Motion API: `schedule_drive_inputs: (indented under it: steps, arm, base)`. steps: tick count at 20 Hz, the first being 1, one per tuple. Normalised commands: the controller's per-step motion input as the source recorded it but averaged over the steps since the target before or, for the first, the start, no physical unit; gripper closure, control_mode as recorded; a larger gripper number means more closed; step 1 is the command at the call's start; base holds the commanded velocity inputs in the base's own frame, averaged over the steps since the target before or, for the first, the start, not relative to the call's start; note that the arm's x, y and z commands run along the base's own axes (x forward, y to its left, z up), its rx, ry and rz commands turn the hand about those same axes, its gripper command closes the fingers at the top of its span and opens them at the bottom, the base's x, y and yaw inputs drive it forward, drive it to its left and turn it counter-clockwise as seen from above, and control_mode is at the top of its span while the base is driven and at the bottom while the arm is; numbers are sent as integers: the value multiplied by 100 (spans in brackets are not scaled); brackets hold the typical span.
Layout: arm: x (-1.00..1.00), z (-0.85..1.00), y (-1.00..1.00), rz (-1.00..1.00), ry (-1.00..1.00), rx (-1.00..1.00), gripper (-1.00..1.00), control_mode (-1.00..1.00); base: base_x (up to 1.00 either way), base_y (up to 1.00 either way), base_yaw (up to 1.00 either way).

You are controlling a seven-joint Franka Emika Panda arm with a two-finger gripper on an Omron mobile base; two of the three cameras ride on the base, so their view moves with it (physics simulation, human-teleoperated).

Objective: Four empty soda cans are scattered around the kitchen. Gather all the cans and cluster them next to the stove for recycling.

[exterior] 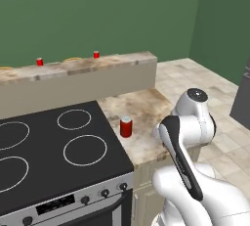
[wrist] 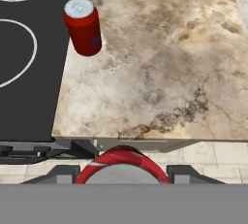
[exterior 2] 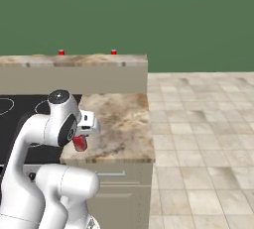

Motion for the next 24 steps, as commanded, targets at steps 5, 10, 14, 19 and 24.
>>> schedule_drive_inputs:
  steps: [5,10,14,19,24]
  arm:
    - [0,0,0,0,0,0,100,100]
    - [0,0,0,0,0,0,100,100]
    - [0,0,0,0,0,0,100,100]
    - [42,-5,0,0,1,0,100,-100]
    - [56,-4,8,0,0,0,100,-100]
  base:
    - [3,0,0]
    - [1,0,0]
    - [21,0,0]
    - [10,0,0]
    - [0,0,0]
